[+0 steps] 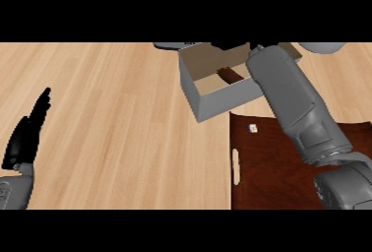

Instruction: Pick the sweet potato from the tray and place it in the cardboard box

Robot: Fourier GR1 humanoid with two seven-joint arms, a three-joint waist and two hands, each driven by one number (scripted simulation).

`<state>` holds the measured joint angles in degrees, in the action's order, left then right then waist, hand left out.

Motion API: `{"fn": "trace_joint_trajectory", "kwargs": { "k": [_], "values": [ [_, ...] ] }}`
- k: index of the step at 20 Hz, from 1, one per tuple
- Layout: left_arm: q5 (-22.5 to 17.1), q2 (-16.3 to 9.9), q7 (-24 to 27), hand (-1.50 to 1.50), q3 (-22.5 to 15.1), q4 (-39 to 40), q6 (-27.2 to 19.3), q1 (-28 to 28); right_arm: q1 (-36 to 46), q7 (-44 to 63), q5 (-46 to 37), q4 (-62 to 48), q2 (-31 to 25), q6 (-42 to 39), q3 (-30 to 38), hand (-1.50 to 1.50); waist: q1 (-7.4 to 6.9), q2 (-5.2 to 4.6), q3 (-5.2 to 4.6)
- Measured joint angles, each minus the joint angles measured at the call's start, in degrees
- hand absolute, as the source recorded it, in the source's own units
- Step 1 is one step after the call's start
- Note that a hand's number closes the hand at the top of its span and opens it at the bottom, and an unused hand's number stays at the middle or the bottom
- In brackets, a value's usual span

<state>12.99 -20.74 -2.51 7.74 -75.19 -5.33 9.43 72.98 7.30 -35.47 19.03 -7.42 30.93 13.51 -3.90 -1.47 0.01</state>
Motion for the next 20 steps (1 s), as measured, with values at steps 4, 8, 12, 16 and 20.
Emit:
{"fn": "trace_joint_trajectory", "kwargs": {
  "k": [4, 8, 12, 16, 20],
  "values": [
    [0.1, -0.3, -0.8, 0.0, 0.3, 0.4, 0.2, 0.8, -0.2, -5.0, 3.9, 1.5, -1.2, 2.7, 4.1, -1.5, 0.71, 0.19, 0.03],
    [0.0, -0.2, -1.6, 0.0, 0.7, -1.0, 0.2, -0.6, -2.2, -10.6, 8.0, 3.2, -2.8, 2.4, 7.6, -1.5, 1.49, 0.62, 0.04],
    [-0.1, -0.1, -1.5, 0.0, 1.5, -1.6, -0.2, -2.7, -5.1, -13.3, 11.6, 6.2, -5.5, -1.5, 9.8, -1.5, 2.77, 1.2, 0.03],
    [0.1, 0.0, -0.7, 0.0, 2.2, -1.0, -0.5, -3.4, -10.1, -12.6, 13.5, 11.0, -8.3, -4.7, 10.0, -1.5, 3.91, 1.57, -0.01],
    [-0.1, -0.3, -0.3, 0.0, 3.1, -1.1, -0.4, -4.8, -17.0, -11.5, 15.5, 18.0, -11.7, -9.6, 10.0, -1.5, 4.87, 1.94, -0.03]
  ]
}}
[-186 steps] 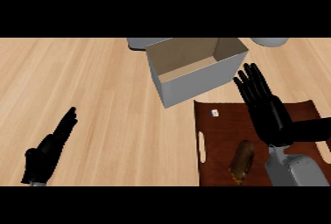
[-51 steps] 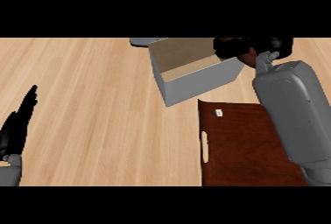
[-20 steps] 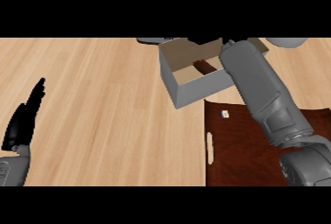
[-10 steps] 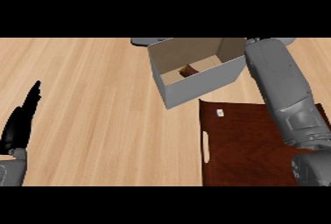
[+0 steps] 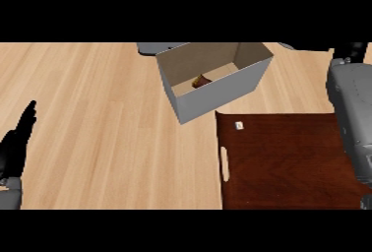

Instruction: Pick the sweet potato from the tray and place it in the cardboard box

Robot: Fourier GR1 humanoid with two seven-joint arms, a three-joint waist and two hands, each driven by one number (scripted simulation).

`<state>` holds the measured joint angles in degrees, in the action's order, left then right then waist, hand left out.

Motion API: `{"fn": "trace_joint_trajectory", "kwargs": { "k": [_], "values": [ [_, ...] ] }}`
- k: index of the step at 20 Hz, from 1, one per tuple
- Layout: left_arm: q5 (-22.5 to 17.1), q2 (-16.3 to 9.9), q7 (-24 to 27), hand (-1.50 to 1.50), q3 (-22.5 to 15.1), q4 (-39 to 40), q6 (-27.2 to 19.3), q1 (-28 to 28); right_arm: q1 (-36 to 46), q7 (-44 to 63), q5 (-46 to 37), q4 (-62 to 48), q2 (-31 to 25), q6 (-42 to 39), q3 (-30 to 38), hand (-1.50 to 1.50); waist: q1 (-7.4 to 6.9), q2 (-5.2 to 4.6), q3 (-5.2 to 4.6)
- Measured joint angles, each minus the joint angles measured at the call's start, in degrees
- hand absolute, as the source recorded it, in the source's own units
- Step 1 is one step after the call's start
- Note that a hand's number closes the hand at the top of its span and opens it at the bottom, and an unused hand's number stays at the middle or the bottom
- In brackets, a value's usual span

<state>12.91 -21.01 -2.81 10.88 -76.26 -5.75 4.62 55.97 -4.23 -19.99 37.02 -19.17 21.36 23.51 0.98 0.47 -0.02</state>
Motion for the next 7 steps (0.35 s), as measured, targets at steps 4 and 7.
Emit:
{"fn": "trace_joint_trajectory", "kwargs": {
  "k": [4, 7],
  "values": [
    [0.1, 0.6, -0.3, 0.0, -0.1, -1.0, 0.0, -0.8, -8.3, 2.1, 2.0, 10.0, -2.6, -5.3, -0.6, -1.5, 0.44, 0.15, 0.0],
    [0.0, 0.2, -0.1, 0.0, 0.5, -0.9, 0.3, -0.9, -14.6, 4.5, 4.0, 17.6, -5.2, -10.9, -0.9, -1.5, 0.62, 0.15, -0.01]
  ]
}}
